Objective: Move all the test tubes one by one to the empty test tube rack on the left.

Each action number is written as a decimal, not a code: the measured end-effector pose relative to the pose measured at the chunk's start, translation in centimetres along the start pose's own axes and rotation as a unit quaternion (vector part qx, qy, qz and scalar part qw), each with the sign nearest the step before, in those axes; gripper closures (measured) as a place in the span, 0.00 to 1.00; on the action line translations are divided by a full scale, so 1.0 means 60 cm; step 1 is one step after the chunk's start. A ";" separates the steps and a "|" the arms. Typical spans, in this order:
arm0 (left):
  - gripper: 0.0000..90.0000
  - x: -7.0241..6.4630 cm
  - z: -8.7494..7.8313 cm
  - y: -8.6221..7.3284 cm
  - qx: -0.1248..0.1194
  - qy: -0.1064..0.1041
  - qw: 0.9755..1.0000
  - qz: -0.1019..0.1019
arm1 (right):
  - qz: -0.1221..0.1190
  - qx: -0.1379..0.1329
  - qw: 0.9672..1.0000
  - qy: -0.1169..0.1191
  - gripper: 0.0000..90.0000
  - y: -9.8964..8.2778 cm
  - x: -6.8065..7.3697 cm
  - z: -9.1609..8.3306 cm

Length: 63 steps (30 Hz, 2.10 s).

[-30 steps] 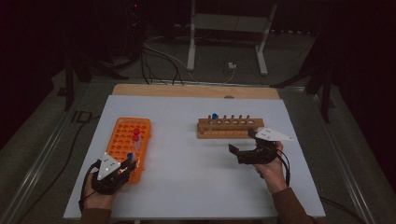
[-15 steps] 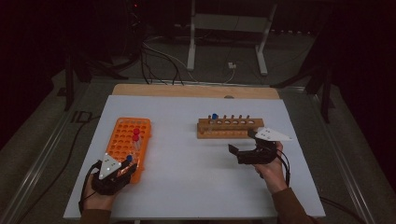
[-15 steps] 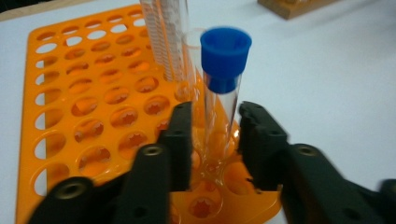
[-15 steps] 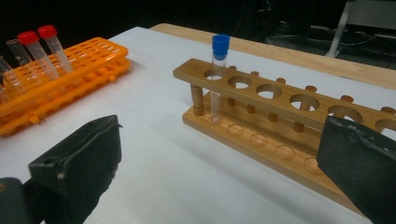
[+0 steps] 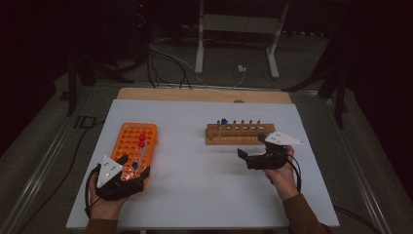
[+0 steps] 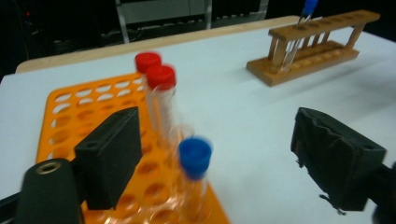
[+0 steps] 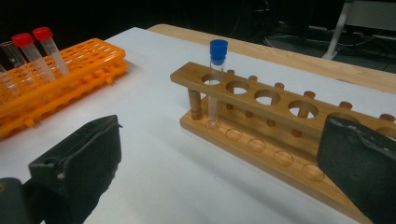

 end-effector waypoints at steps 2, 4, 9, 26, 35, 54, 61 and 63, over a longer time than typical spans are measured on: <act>0.16 -0.006 0.007 0.006 -0.005 -0.003 1.000 -0.002 | -0.003 0.001 1.000 -0.001 0.00 0.003 0.001 0.004; 0.12 -0.013 0.015 0.012 -0.007 -0.004 1.000 0.000 | -0.004 0.001 1.000 0.000 0.00 0.007 0.001 0.007; 0.05 -0.031 0.035 0.025 -0.011 -0.011 1.000 0.003 | -0.006 0.003 1.000 -0.003 0.00 0.018 0.001 0.020; 0.02 -0.085 0.084 0.039 -0.014 -0.042 0.999 0.018 | -0.008 0.016 1.000 -0.006 0.02 0.050 0.005 0.088; 0.00 -0.105 0.098 0.031 -0.008 -0.063 0.998 0.013 | -0.009 0.031 0.999 -0.007 0.13 0.053 -0.002 0.129; 0.00 -0.116 0.105 0.020 0.004 -0.077 0.997 0.013 | -0.006 0.056 0.998 -0.016 0.84 0.025 -0.005 0.193; 0.00 -0.118 0.106 0.018 0.005 -0.078 0.997 0.012 | -0.023 0.053 0.998 -0.015 0.85 0.025 0.005 0.198; 0.00 -0.118 0.107 0.018 0.005 -0.078 0.997 0.012 | -0.022 0.053 0.998 -0.015 0.85 0.024 0.006 0.199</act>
Point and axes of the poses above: each handheld gripper's, and its own axes: z roughly forward along the jaws, y roughly out of its top, x roughly to its left, the point moved 3 cm from there along z, roughly forward along the jaws, and after that the axes turned 9 degrees about -x, right-handed, at the moved point
